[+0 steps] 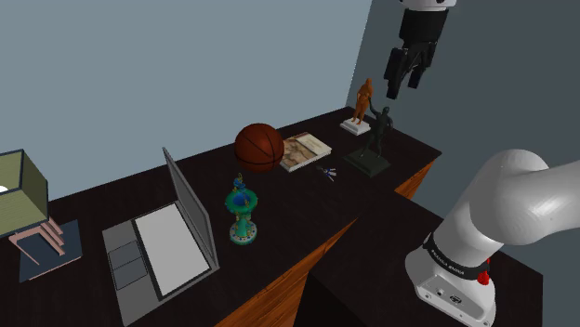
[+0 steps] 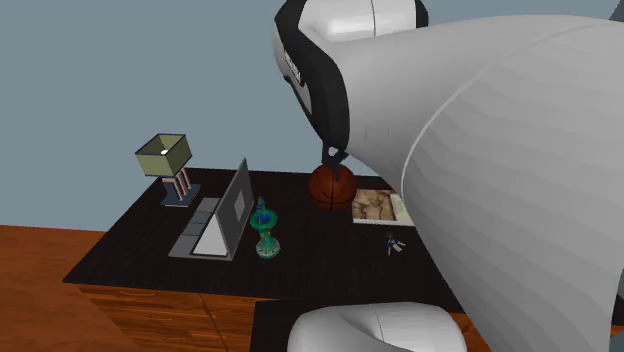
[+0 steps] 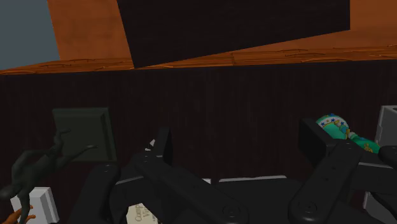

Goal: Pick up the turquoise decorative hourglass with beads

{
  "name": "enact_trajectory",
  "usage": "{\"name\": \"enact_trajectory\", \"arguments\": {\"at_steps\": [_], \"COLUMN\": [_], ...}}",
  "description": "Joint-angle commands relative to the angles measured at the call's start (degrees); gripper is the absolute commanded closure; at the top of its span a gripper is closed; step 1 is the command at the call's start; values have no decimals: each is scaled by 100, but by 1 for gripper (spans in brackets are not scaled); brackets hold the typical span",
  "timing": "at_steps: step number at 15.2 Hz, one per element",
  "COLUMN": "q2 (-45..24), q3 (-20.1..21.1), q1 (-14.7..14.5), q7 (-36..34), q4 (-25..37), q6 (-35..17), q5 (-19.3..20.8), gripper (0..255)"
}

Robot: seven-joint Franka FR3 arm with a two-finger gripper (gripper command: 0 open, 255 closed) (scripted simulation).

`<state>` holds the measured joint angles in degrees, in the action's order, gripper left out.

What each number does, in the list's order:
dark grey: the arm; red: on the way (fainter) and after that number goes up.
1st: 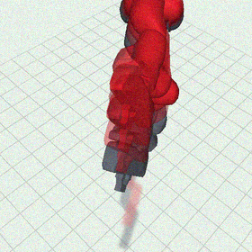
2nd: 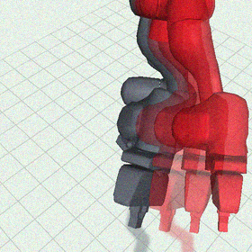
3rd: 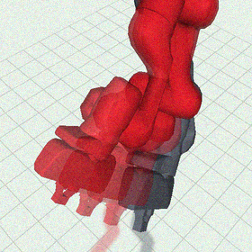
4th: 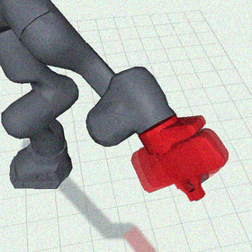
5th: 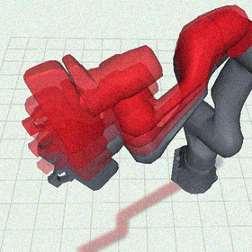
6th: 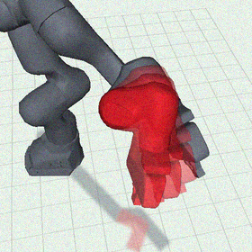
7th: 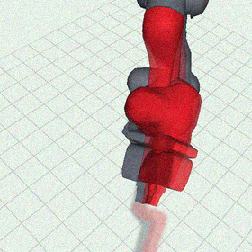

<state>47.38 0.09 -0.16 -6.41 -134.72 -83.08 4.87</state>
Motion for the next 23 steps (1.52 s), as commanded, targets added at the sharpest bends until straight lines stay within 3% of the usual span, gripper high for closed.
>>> {"name": "enact_trajectory", "arguments": {"at_steps": [1, 12, 23], "q2": [0, -235, -1989], "q3": [0, 678, 1610], "q1": [0, -339, -511], "q7": [0, -894, -1851], "q4": [0, -1621, -2108], "q6": [0, -2605, -5651], "q5": [0, -686, -1010], "gripper": [0, 0, 0]}}
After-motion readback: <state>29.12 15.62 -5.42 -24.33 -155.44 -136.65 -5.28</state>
